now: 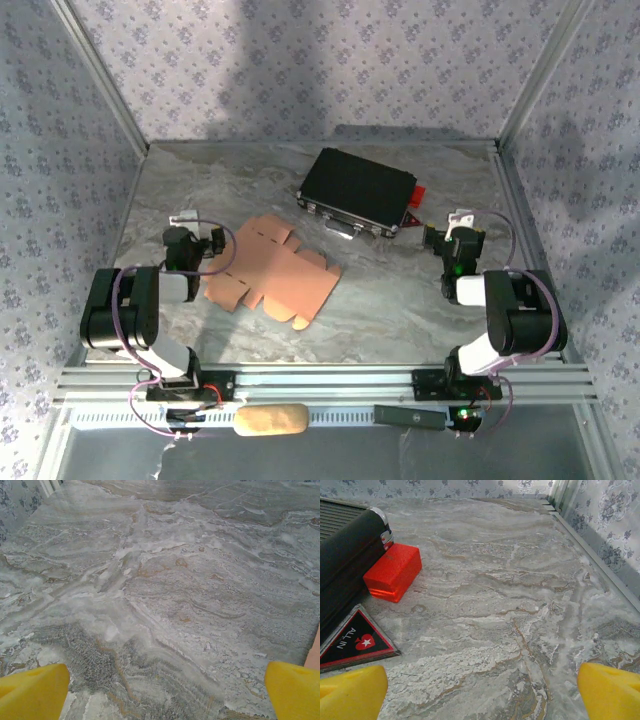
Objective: Fold the paper box
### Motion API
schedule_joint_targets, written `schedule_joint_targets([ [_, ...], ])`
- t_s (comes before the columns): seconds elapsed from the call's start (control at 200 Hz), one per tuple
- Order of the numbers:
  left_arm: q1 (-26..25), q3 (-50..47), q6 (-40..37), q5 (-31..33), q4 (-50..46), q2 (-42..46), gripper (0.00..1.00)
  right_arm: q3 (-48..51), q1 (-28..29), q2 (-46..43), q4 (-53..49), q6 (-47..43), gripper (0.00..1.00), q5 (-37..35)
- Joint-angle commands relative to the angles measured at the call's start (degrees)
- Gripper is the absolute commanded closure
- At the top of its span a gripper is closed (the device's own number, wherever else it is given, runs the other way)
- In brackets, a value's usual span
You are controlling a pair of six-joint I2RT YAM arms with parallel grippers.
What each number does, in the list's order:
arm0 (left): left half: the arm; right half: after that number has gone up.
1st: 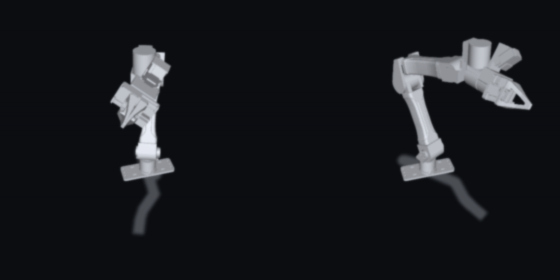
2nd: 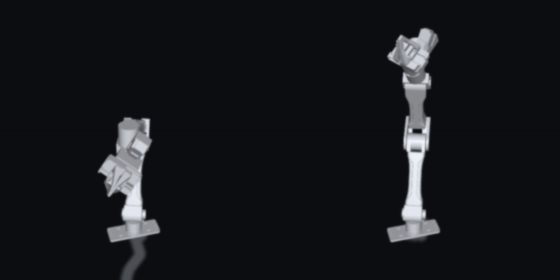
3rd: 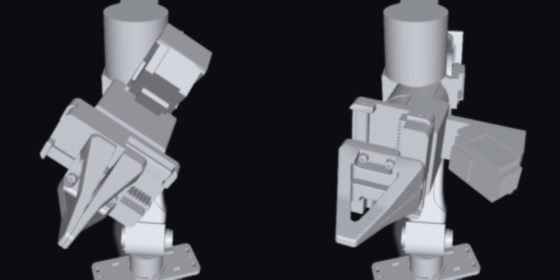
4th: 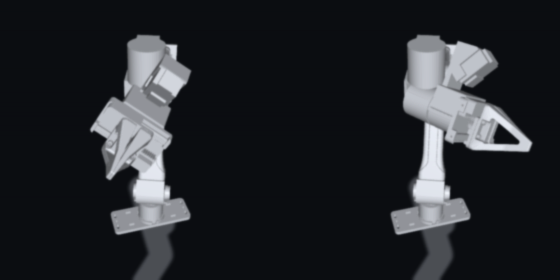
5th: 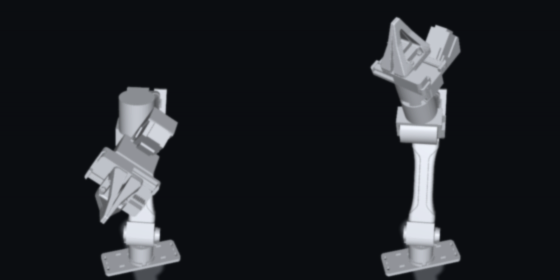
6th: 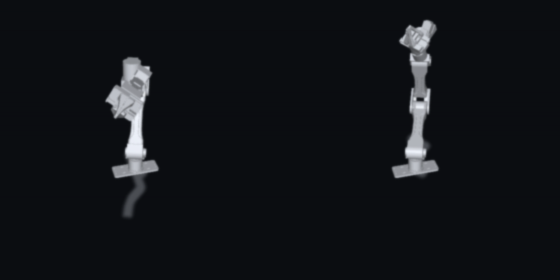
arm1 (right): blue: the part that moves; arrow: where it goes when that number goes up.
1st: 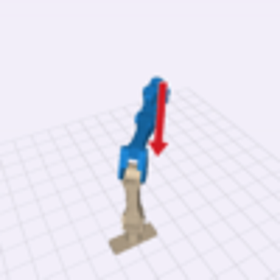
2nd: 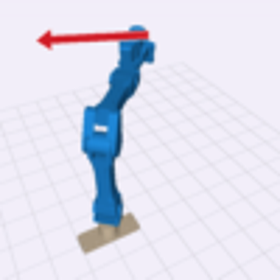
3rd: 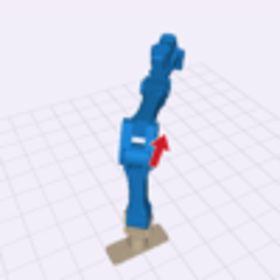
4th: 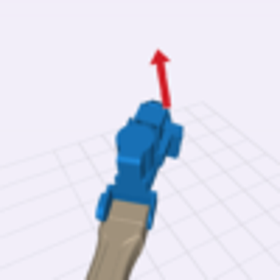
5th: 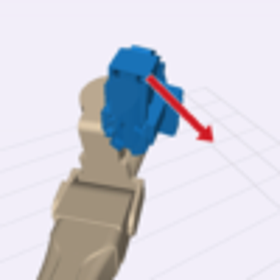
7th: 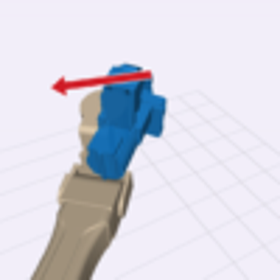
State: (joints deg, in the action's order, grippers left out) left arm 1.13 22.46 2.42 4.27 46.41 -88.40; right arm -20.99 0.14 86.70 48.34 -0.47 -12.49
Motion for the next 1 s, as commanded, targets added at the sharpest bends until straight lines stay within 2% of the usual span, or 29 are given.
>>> schedule_joint_targets([
  [0.0,-0.1,1.12,-0.55,-0.86,0.41,0.37,0.0,-0.42,0.0,0.47,-0.06,0.76,0.01,-0.78],
  [0.84,-0.1,1.14,-0.49,-0.85,0.43,0.42,0.0,-0.39,-0.01,0.49,0.0,0.79,0.01,-0.78],
  [0.909,-0.27,-0.69,-1.07,-1.65,3.17,1.11,0.0,0.01,0.03,0.21,0.69,0.51,0.01,-0.6],
  [0.949,-1.56,-3.58,-1.23,1.81,6.43,4.0,0.0,0.47,0.42,-1.61,0.19,-0.01,0.01,-0.62],
  [0.994,-4.67,-6.29,-2.03,9.99,6.05,10.02,0.0,0.19,1.59,-7.34,-4.89,-0.67,0.01,-2.92],
])
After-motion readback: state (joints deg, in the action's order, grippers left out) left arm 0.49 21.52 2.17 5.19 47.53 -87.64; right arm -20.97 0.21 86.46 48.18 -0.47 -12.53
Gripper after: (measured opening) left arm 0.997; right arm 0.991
